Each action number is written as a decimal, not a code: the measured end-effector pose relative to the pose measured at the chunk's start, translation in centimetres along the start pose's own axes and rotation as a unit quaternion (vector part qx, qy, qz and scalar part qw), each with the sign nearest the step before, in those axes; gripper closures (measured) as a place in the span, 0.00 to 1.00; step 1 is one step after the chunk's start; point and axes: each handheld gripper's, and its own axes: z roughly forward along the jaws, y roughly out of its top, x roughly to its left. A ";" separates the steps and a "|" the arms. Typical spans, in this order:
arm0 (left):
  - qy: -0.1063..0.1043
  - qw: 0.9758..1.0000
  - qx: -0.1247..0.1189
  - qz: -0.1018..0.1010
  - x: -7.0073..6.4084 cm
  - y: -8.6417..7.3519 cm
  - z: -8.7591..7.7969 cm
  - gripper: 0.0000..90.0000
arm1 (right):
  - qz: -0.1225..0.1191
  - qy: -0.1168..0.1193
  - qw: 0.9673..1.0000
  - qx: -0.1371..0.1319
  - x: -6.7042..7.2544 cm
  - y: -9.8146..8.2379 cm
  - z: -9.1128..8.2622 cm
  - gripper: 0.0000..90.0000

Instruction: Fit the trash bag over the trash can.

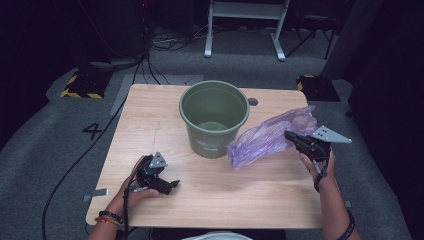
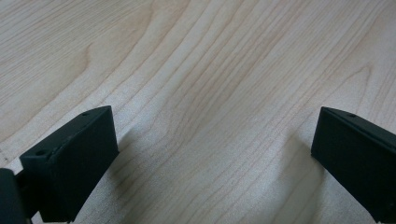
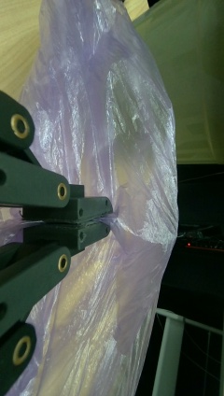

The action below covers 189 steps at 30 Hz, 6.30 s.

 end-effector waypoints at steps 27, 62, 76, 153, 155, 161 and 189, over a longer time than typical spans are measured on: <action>0.000 1.000 -0.001 -0.004 -0.1 -0.1 0.0 0.00 | -0.009 -0.001 0.998 -0.056 -0.4 4.0 -0.7 0.99; 0.001 1.000 -0.001 -0.004 -0.1 -0.1 -0.1 0.00 | -0.020 -0.026 0.993 -0.117 -1.1 8.6 -3.8 1.00; 0.001 1.000 0.000 -0.001 -0.1 0.0 0.0 0.00 | -0.010 -0.040 0.989 -0.142 -1.9 9.5 -5.8 1.00; 0.029 0.975 -0.195 0.100 -1.3 17.5 -8.6 0.18 | -0.140 -0.016 0.987 -0.077 8.6 12.7 6.9 0.98; 0.027 0.975 -0.191 0.107 -1.5 18.3 -8.1 0.18 | -0.146 -0.009 0.986 -0.075 8.9 12.7 7.0 0.98; 0.022 0.975 -0.184 0.121 -1.9 20.4 -6.6 0.18 | -0.162 0.014 0.984 -0.073 9.7 12.4 7.0 0.98; 0.042 0.974 -0.174 0.141 -1.9 22.8 -4.0 1.00 | -0.196 0.057 0.976 -0.075 11.3 11.1 5.7 0.73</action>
